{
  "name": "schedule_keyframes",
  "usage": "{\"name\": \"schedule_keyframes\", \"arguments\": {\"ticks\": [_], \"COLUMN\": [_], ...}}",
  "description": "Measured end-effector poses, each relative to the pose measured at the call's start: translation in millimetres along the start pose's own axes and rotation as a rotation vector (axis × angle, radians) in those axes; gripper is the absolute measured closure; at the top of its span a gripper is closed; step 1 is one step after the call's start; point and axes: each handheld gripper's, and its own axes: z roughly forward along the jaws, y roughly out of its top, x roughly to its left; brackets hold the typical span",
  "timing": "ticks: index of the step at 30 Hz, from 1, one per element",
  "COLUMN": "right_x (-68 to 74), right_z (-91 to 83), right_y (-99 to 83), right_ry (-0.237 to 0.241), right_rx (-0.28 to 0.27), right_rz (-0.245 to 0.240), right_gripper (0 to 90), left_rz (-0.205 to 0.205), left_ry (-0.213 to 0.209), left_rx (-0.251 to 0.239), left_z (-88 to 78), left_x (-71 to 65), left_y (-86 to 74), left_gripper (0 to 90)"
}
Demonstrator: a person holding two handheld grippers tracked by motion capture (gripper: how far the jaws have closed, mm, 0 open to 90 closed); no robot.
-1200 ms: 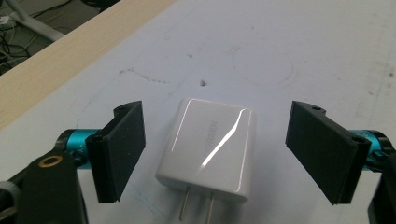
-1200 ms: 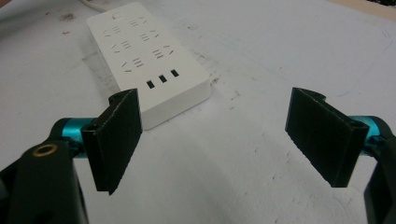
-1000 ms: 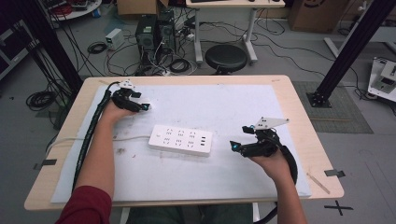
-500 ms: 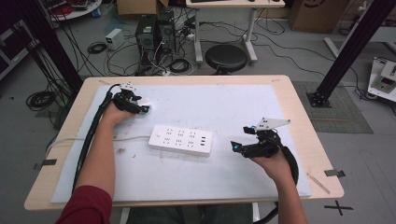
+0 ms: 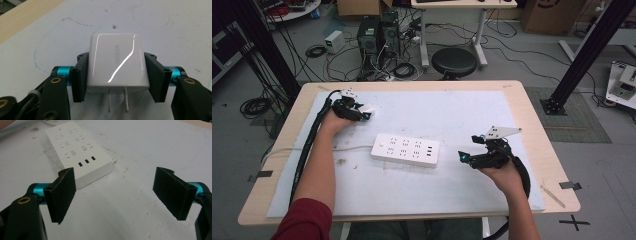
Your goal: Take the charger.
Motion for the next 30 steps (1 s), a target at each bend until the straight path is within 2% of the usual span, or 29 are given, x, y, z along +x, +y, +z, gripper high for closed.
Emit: {"name": "schedule_keyframes", "arguments": {"ticks": [7,9,10,13,19,27,30], "right_x": [-0.1,0.2,0.9,2.5,5.9,15.2,17.5], "right_z": [0.0,-0.3,-0.8,-1.4,-3.7,-13.5,-16.8], "right_y": [-0.6,0.4,1.5,2.8,7.4,18.9,20.3], "right_ry": [-0.002,-0.002,0.001,0.01,0.034,0.054,0.056], "right_rx": [0.0,-0.004,-0.006,-0.007,-0.011,-0.024,-0.025], "right_rz": [0.004,-0.001,-0.005,-0.012,-0.03,-0.062,-0.062], "right_gripper": [19.0,19.1,19.1,19.1,19.1,19.1,19.1], "left_rz": [0.03,0.045,0.065,0.076,0.116,0.162,0.203], "left_ry": [0.015,0.02,0.018,0.021,0.021,0.014,0.008], "left_rx": [0.024,0.026,0.011,-0.01,-0.063,-0.112,-0.112], "left_z": [-5.3,-11.8,-21.1,-32.7,-69.5,-116.7,-130.8], "left_x": [-6.1,-9.7,-15.0,-22.4,-52.4,-108.8,-129.5], "left_y": [6.2,10.3,15.2,20.5,29.6,27.9,25.7], "left_gripper": [42.5,42.5,42.5,42.5,42.5,42.5,42.5]}}
